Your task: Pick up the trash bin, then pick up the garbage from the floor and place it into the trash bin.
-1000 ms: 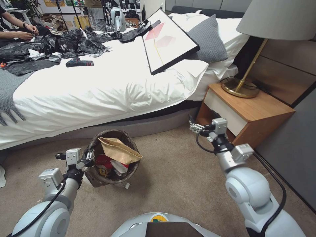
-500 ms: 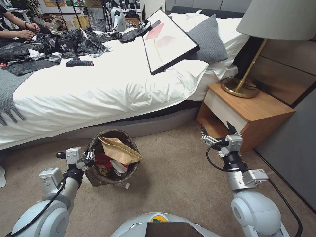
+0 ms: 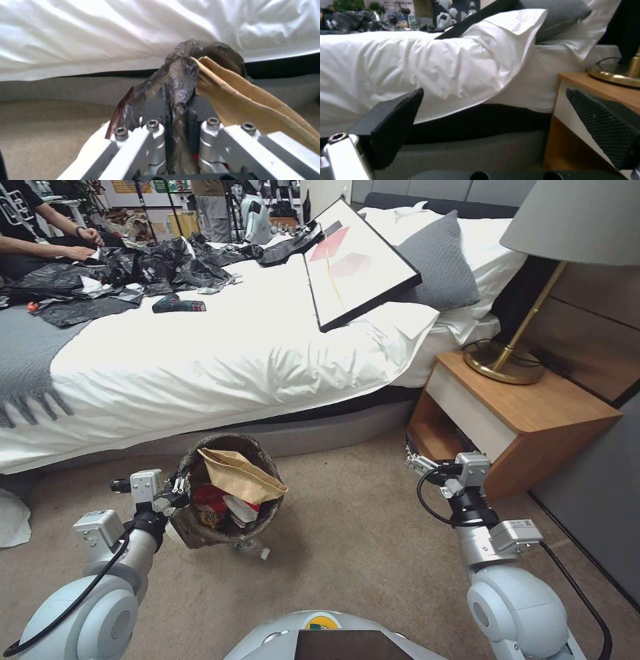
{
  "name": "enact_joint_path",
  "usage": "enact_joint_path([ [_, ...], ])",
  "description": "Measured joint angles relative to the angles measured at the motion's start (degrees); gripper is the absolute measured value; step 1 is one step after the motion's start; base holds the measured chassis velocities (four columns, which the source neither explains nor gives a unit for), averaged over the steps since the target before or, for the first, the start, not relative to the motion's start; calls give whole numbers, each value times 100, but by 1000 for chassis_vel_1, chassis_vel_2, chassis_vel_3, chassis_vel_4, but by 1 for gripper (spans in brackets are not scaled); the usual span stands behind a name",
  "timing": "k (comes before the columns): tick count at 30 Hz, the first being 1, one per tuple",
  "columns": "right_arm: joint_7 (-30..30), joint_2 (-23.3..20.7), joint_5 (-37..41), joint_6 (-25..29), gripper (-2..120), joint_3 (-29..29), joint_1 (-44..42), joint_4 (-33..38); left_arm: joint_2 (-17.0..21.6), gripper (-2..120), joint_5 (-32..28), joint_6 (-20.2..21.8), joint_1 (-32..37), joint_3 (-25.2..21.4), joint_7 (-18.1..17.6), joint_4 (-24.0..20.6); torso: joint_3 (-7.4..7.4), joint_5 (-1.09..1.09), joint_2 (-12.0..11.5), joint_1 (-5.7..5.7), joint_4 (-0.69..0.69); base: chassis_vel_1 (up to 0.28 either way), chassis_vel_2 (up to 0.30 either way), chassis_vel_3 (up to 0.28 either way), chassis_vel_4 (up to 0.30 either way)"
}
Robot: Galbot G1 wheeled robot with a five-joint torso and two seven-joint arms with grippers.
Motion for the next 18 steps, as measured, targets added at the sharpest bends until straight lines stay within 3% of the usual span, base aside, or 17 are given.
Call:
enact_joint_path([
  [18,47,82,-123,17,100,-13,-66,-130,11,8,-65,10,-60,2,1,0,0,0,0,0,1,57,53,49,52],
])
